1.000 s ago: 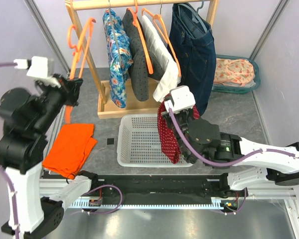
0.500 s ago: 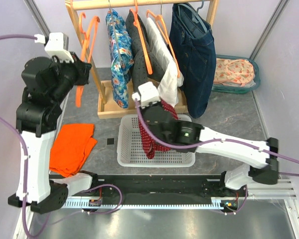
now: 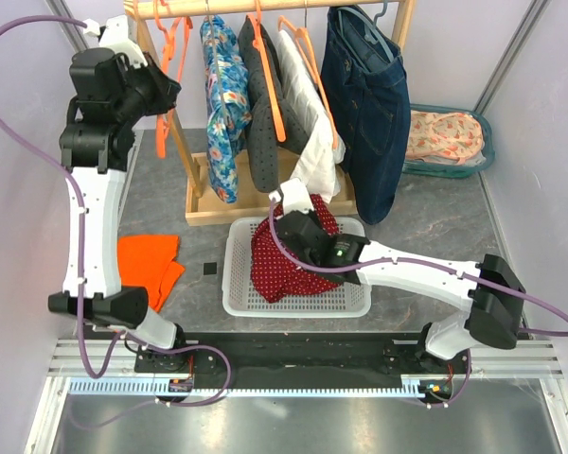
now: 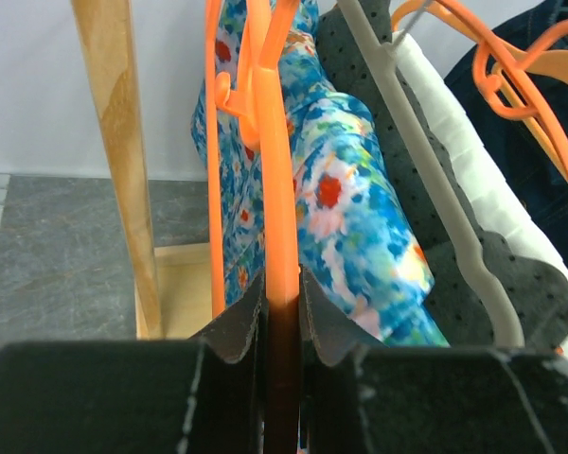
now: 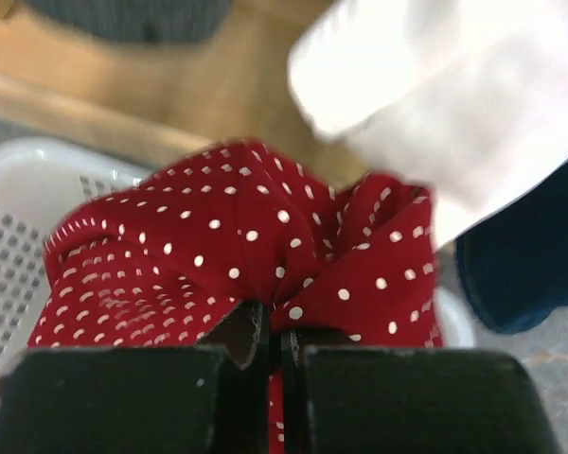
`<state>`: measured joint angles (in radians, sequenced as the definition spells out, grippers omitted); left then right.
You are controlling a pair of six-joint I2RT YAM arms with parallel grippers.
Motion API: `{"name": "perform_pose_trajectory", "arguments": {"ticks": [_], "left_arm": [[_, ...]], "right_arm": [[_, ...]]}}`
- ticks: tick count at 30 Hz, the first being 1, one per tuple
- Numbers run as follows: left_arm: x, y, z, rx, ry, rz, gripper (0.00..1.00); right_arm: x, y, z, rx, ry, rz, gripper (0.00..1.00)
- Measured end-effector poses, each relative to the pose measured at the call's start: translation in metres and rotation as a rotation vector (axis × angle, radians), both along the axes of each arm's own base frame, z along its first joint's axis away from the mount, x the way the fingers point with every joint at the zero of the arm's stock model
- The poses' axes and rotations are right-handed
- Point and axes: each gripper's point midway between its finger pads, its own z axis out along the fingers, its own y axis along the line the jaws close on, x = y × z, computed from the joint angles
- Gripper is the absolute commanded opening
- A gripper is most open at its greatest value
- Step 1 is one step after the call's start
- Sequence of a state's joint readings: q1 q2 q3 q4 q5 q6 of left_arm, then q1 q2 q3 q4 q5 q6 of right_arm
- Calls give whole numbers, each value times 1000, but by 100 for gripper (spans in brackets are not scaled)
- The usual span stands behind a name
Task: Remove the skirt from the hanger
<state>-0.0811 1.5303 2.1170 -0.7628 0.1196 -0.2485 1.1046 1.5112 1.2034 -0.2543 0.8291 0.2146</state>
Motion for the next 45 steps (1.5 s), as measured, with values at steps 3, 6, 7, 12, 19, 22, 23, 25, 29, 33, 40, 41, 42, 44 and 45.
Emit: {"name": "perform_pose_trajectory", "arguments": {"ticks": [3, 6, 7, 12, 19, 22, 23, 25, 29, 33, 40, 41, 42, 44, 45], "left_arm": [[12, -2, 1, -15, -4, -9, 2], [16, -3, 7, -25, -15, -12, 2], [17, -3, 9, -27, -19, -13, 2], [21, -3, 12, -30, -27, -11, 2], [34, 13, -1, -28, 2, 33, 2], [37, 18, -6, -26, 15, 49, 4], [37, 19, -8, -25, 19, 52, 9], [38, 20, -12, -24, 27, 56, 25], [38, 19, -21, -22, 51, 54, 96], [28, 19, -17, -21, 42, 53, 100], [-23, 36, 43, -8, -127, 135, 100], [-32, 38, 54, -9, -162, 143, 100], [-43, 37, 67, -13, -206, 140, 100], [-64, 30, 95, -26, -295, 117, 100], [-74, 22, 108, -34, -334, 95, 100]], "right_arm": [[-12, -10, -23, 12, 49, 8, 0], [-22, -16, -33, 50, 77, 13, 0], [-25, -20, -38, 62, 90, 12, 0], [-37, -31, -67, 74, 145, -4, 0], [-47, -45, -88, 99, 189, -40, 0], [-52, -54, -82, 136, 186, -51, 2], [-53, -55, -79, 148, 183, -52, 4], [-54, -60, -69, 175, 171, -59, 15], [-57, -68, -57, 199, 160, -71, 48], [-58, -73, -42, 216, 148, -78, 62], [-57, -75, -15, 247, 129, -88, 68], [-57, -76, -13, 246, 127, -92, 68], [-58, -77, -11, 246, 126, -94, 67], [-60, -80, -7, 246, 122, -94, 68], [-62, -81, -4, 248, 115, -92, 70]]}}
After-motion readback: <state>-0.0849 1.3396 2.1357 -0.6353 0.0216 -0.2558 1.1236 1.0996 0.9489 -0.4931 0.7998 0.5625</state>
